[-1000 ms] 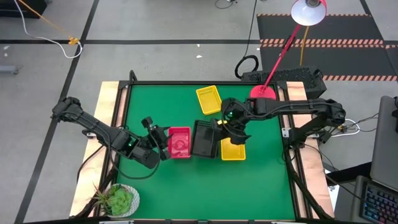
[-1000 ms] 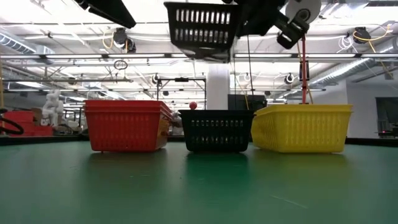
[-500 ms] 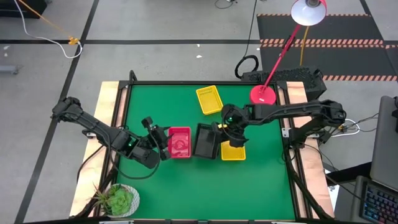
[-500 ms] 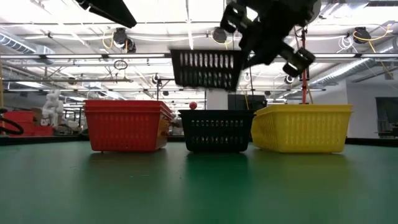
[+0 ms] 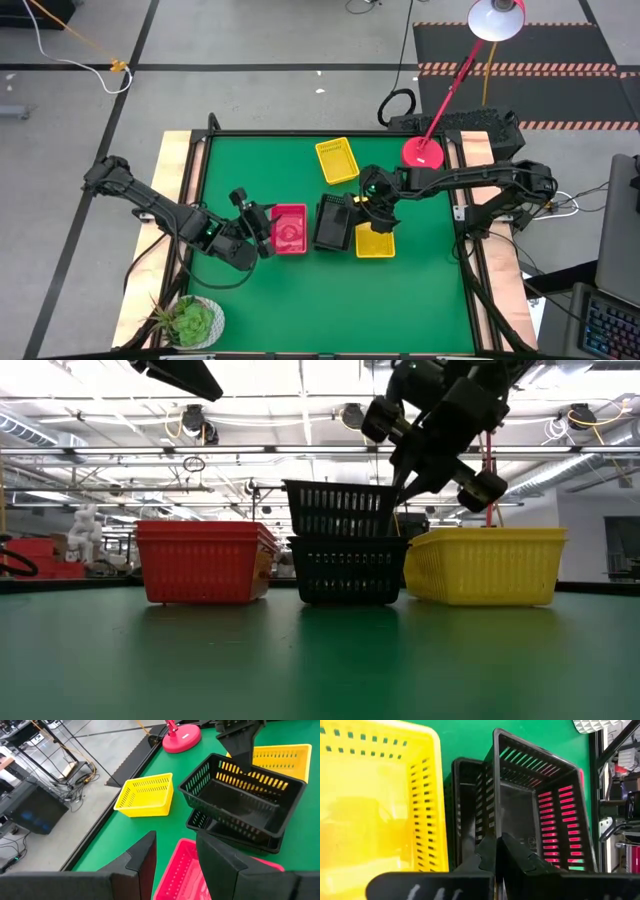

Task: Stack baskets by color
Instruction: Stack the top black bin on top of the bottom black bin

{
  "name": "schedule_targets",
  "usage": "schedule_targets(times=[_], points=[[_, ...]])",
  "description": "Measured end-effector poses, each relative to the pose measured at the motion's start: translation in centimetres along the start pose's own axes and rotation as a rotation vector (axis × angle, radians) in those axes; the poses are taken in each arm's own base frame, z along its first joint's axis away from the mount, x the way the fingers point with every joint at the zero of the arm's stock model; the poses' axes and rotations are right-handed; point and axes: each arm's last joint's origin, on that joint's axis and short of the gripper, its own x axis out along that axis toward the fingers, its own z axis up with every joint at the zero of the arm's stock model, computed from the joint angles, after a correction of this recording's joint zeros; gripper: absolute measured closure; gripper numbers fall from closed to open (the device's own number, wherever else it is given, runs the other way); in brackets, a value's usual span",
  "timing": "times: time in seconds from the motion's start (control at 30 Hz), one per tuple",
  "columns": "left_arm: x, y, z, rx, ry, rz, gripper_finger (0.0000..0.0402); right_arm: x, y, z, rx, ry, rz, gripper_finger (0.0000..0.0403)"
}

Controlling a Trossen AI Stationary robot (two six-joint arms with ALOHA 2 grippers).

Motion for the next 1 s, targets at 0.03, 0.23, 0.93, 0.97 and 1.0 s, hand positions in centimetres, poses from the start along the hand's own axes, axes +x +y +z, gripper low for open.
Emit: schedule_targets(times=[0.03, 0.23, 0.93, 0.97, 1.0], points=[[0.0, 0.0, 0.0, 0.002, 0.0, 0.0, 0.0261, -0.03, 0.02, -0.08, 0.0, 0.002, -0.001, 0.04], [0.0, -0.01, 0.03, 0.0, -0.001, -0.001, 0.0261, -0.1, 0.1, -0.25, 0.005, 0.006, 0.005, 0.0397], [0.0, -0.1, 0.21, 0.007, -0.014, -0.007, 0.0261, -0.08, 0.3, -0.19, 0.058, 0.0, 0.024, 0.0352], [0.0, -0.1, 0.21, 0.007, -0.014, -0.007, 0.0261, -0.06, 0.27, -0.15, 0.059, 0.0, 0.021, 0.0352], [0.0, -0.1, 0.21, 0.007, -0.014, -0.007, 0.0261, -0.05, 0.24, -0.12, 0.061, -0.001, 0.019, 0.0351]])
